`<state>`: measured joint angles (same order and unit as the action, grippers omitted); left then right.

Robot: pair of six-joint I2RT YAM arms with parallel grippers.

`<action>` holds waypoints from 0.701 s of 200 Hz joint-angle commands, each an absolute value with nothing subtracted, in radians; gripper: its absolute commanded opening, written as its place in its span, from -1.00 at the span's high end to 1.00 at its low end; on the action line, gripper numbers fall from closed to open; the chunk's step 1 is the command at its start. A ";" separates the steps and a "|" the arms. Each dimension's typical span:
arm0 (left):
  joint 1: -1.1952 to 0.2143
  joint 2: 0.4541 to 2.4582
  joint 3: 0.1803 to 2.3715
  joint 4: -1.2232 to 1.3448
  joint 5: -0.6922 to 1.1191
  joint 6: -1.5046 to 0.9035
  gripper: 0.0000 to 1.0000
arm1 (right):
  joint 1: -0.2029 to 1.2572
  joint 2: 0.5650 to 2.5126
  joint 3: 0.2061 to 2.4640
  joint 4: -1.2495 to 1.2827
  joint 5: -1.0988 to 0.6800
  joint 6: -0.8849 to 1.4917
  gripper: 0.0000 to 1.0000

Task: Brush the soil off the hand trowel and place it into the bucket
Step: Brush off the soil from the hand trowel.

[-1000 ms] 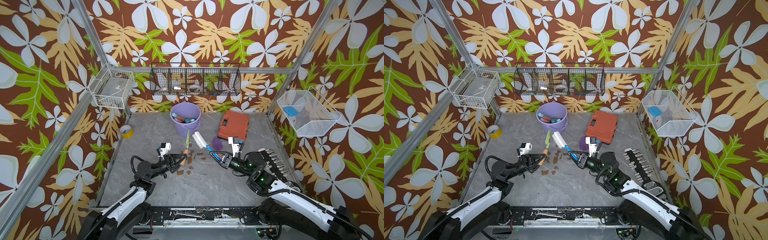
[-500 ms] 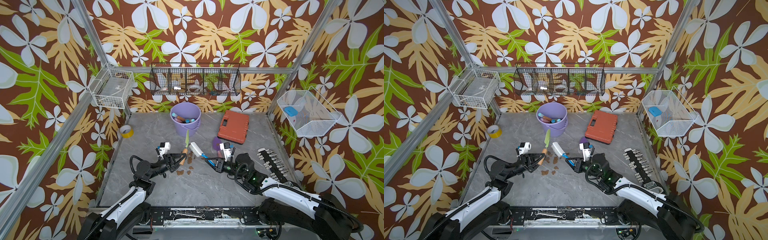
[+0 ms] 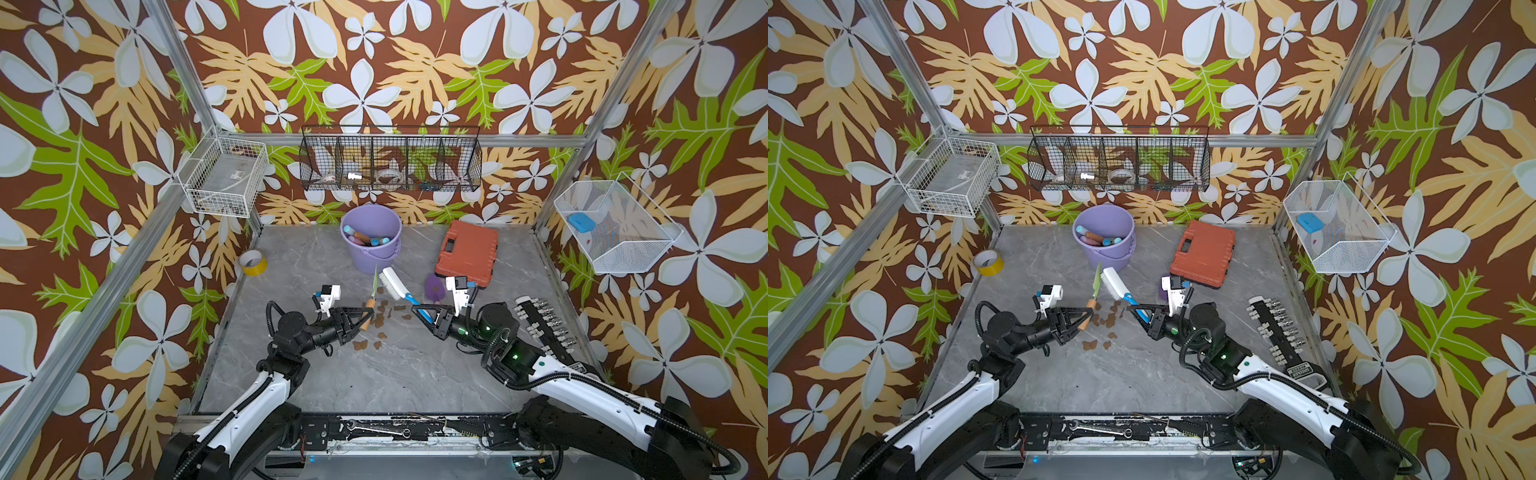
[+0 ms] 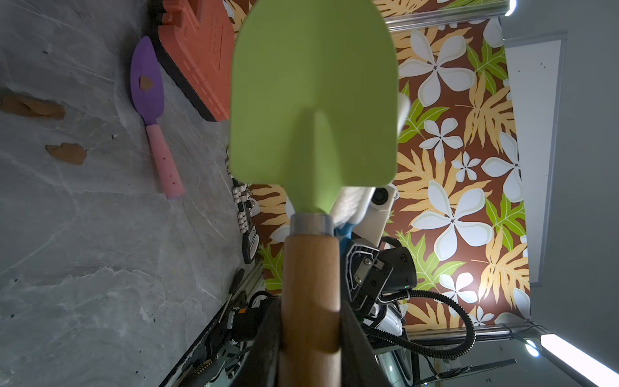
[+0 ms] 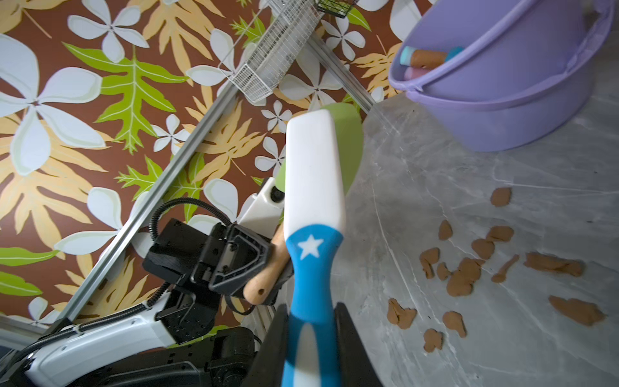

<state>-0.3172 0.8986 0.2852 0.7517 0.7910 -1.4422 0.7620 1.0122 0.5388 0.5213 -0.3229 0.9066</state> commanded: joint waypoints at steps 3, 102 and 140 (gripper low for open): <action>-0.315 0.914 0.284 0.856 0.809 -1.469 1.00 | 0.779 1.039 0.547 0.591 -0.325 0.904 1.00; -0.315 0.941 0.284 0.958 0.827 -1.526 1.00 | 0.803 1.077 0.507 0.660 -0.282 0.888 1.00; -0.315 0.960 0.272 1.020 0.825 -1.558 1.00 | 0.802 0.996 0.514 0.582 -0.206 0.867 1.00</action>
<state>-0.3153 0.9527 0.2749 0.9115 0.8158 -1.5391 0.8032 1.0111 0.5056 0.6277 -0.2565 0.8921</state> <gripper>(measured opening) 0.251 0.192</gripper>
